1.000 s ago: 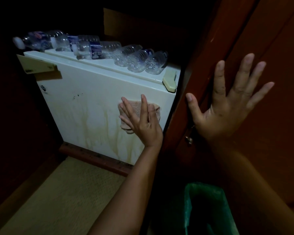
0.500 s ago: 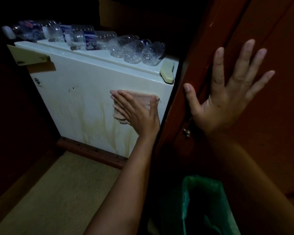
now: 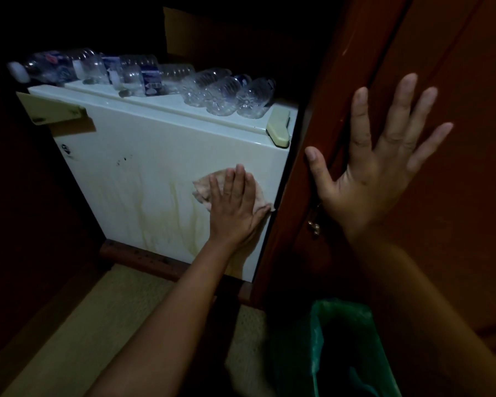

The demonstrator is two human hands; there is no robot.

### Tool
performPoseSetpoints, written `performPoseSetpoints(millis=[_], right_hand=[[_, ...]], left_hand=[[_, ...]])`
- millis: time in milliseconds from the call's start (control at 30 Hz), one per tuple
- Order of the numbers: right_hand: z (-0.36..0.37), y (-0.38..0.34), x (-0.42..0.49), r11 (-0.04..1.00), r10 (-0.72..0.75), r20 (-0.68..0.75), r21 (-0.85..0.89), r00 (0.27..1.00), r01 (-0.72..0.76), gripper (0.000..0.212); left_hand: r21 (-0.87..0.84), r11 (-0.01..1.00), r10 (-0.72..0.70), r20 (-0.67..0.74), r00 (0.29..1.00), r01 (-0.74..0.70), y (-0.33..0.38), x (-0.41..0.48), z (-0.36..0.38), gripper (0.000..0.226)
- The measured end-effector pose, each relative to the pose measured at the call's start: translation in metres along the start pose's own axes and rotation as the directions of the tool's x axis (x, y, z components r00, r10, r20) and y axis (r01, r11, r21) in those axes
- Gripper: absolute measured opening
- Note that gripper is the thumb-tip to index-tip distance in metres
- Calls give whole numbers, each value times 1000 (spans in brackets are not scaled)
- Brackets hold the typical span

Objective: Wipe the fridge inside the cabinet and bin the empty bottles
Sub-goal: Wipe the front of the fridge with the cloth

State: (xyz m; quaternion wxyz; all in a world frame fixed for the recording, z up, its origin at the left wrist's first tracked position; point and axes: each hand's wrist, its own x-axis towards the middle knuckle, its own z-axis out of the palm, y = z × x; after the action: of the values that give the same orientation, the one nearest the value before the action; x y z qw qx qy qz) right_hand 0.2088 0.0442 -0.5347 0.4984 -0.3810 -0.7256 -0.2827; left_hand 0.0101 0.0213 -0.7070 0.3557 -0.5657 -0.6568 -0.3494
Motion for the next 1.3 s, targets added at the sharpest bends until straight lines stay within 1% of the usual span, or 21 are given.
performPoseSetpoints(millis=[133, 267, 333, 400, 433, 500, 533, 600, 667, 733, 767, 867, 933, 967, 1000, 1067, 1133, 1167, 1233, 1267, 1300], right_hand=[[-1, -1, 2, 1000, -1, 5, -8, 1000, 1, 80], [0, -2, 2, 1000, -5, -4, -20, 1000, 5, 80], [1, -1, 2, 1000, -6, -12, -23, 1000, 6, 80], [2, 0, 3, 1000, -5, -25, -26, 1000, 4, 80], [2, -1, 3, 1000, -4, -32, -27, 999, 3, 79], [3, 0, 2, 999, -7, -47, -39, 999, 5, 79], [4, 0, 2, 999, -11, -55, -47, 998, 8, 79], [4, 0, 2, 999, -11, -62, -54, 998, 8, 80], [4, -1, 2, 998, -11, -70, -61, 997, 7, 80], [3, -1, 2, 998, -11, -79, -66, 997, 6, 80], [3, -2, 2, 998, -6, -77, -64, 997, 1, 79], [-1, -3, 1, 998, 3, -61, -56, 998, -6, 78], [-3, -3, 1, 999, -2, -52, -50, 999, -1, 78], [-3, -3, 1, 999, -5, -46, -45, 999, 3, 78], [-3, -3, 1, 999, -7, -41, -43, 999, 5, 78], [-1, -3, 2, 999, -7, -41, -48, 999, 5, 78], [0, -2, 1, 999, -5, -41, -49, 999, 3, 78], [0, -2, 1, 999, -6, -42, -46, 999, 4, 78], [-1, -2, 2, 999, -9, -38, -45, 999, 8, 78], [-1, -2, 2, 999, -8, -35, -47, 999, 7, 78], [-1, -2, 2, 999, -5, -33, -48, 999, 4, 78]], left_hand=[[-82, 997, -14, -27, 1000, 11, 2, 30, -14, 74], [-25, 1000, -18, -61, 998, 16, -3, 9, 3, 87], [-49, 992, -118, -22, 993, 116, -2, -35, 21, 92], [-127, 931, -338, 60, 939, 343, 8, -80, 35, 95], [-191, 846, -482, 120, 868, 497, 19, -94, 39, 97], [-308, 579, -721, 238, 650, 755, 44, -102, 37, 101], [-350, 444, -793, 276, 543, 825, 54, -96, 36, 101], [-420, 213, -885, 300, 356, 882, 61, -73, 32, 100], [-487, -72, -929, 350, 119, 870, 59, -42, 27, 102], [-510, -349, -900, 417, -130, 786, 57, -15, 23, 96], [-508, -437, -871, 446, -208, 742, 59, -7, 19, 90], [-504, -602, -785, 513, -347, 619, 61, -5, 12, 85], [-518, -737, -675, 582, -453, 433, 61, -10, 6, 82], [-495, -780, -626, 616, -479, 382, 61, -15, 3, 81], [-449, -796, -604, 633, -485, 406, 61, -21, 2, 80], [-409, -790, -595, 690, -412, 457, 67, -22, -6, 80], [-524, -749, -654, 680, -332, 405, 65, -16, -1, 81], [-510, -710, -682, 669, -296, 485, 65, -20, 2, 83], [-444, -540, -784, 574, -236, 715, 64, -21, 6, 90], [-422, -469, -818, 538, -201, 776, 66, -28, 8, 95], [-421, -372, -850, 512, -121, 827, 68, -40, 12, 101]])
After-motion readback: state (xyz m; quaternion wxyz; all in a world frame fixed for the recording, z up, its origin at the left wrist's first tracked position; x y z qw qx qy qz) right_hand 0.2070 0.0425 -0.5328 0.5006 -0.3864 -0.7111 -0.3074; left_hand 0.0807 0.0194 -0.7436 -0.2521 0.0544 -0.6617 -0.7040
